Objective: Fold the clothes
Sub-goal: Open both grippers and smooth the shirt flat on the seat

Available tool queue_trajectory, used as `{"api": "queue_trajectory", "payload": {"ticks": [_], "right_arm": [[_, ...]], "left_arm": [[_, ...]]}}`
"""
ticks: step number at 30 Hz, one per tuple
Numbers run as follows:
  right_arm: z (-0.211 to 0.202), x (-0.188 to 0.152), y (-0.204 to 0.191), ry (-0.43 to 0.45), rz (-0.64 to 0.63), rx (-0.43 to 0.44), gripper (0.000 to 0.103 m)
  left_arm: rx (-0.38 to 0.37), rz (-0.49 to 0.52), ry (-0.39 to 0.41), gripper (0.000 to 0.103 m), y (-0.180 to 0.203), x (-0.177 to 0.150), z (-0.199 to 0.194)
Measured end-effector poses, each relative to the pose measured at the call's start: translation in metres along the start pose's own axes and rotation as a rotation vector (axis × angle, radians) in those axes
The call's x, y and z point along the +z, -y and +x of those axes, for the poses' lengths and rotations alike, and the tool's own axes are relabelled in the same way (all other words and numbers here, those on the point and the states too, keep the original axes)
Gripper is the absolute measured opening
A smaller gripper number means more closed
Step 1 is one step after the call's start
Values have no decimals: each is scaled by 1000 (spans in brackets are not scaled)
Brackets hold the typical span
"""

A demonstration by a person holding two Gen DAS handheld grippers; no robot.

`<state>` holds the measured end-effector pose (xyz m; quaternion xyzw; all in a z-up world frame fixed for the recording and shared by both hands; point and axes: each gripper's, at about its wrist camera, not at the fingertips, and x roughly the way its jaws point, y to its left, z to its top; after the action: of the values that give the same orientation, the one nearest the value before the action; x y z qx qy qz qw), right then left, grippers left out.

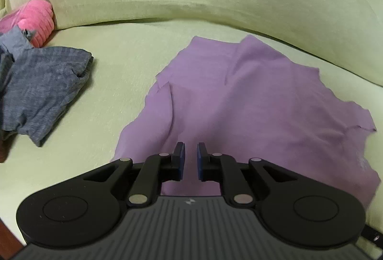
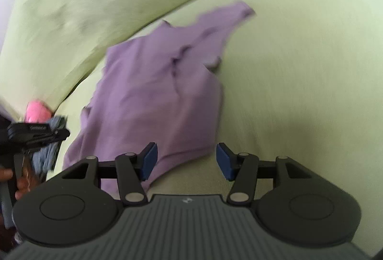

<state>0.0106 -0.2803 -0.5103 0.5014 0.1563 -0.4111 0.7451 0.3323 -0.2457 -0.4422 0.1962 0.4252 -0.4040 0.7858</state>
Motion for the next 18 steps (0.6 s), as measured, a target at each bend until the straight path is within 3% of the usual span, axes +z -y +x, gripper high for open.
{"api": "queue_trajectory", "payload": {"ticks": [1, 2, 3, 4, 8, 10, 11, 13, 14, 15, 18], "right_arm": [[4, -1, 4, 44, 48, 30, 52], [7, -1, 6, 57, 69, 47, 40], [10, 0, 7, 68, 87, 62, 3], [22, 5, 6, 37, 84, 46, 3], [5, 16, -12, 62, -84, -60, 2], [-14, 20, -27, 66, -191, -159, 1], [-28, 22, -34, 66, -258, -254, 2], [-44, 24, -43, 52, -369, -423, 21], [-45, 23, -45, 35, -406, -489, 49], [-46, 22, -42, 10, -425, -561, 48], [-69, 14, -12, 6, -322, -489, 45]], "left_arm": [[9, -6, 10, 14, -6, -1, 8], [16, -13, 12, 16, -10, -2, 14], [24, -22, 12, 18, -13, -4, 19], [24, -29, 13, 19, -15, -5, 20], [8, -51, 14, 21, -17, -17, 13], [8, -42, 12, 33, -15, -21, 9], [12, -34, 10, 34, -13, -22, 7], [24, -5, -7, 35, -5, -26, 3], [34, 13, -22, 35, 0, -30, 2], [45, 32, -37, 35, 5, -34, 0], [72, 57, -35, 37, 4, -41, -3]]}}
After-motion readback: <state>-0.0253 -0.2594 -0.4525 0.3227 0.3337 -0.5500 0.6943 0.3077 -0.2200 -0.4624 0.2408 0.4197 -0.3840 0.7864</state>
